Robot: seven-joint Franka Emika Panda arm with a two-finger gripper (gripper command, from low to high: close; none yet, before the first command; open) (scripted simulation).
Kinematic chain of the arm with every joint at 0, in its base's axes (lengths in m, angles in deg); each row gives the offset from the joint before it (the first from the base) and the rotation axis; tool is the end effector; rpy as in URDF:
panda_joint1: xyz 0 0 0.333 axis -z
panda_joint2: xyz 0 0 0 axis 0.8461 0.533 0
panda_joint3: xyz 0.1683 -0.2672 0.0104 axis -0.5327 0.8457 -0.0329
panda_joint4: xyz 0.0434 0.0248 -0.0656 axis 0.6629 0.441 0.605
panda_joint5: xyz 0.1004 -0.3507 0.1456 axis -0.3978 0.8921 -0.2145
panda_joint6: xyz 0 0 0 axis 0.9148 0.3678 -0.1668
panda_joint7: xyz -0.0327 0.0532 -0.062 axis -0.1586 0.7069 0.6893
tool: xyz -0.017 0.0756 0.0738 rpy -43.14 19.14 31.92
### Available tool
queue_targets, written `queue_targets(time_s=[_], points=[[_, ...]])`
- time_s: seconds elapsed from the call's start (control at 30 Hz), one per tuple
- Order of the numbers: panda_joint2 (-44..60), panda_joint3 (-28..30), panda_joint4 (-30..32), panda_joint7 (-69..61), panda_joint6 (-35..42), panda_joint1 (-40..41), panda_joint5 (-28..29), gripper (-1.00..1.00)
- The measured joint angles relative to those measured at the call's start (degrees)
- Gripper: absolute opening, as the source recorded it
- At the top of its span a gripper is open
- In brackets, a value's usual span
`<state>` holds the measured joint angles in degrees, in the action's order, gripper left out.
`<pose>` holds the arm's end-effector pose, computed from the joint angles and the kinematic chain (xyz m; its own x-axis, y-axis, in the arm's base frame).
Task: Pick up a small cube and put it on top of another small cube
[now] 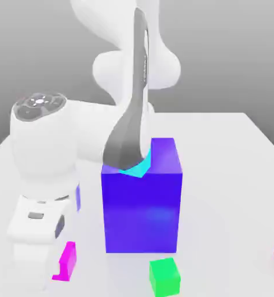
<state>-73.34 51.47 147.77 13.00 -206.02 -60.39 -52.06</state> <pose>0.5044 -0.1079 0.2263 0.6579 0.7528 -0.0208 0.7531 -0.6577 0.0182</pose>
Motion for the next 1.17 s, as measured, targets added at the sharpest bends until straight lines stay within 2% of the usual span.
queue_targets(time_s=[0.33,0.67,0.93,0.97,1.17], points=[[-4.64,-6.66,4.29,-21.83,-0.04,-2.12,3.64,-1.00],[-8.57,-13.52,8.53,-45.74,-0.16,-4.30,4.15,-1.00],[0.05,-14.12,8.42,-48.03,-8.77,-4.42,4.12,-1.00],[0.95,-14.15,8.38,-48.10,-9.56,-4.37,4.02,1.00],[1.41,-14.17,8.37,-48.13,-9.98,-4.35,3.97,1.00]])
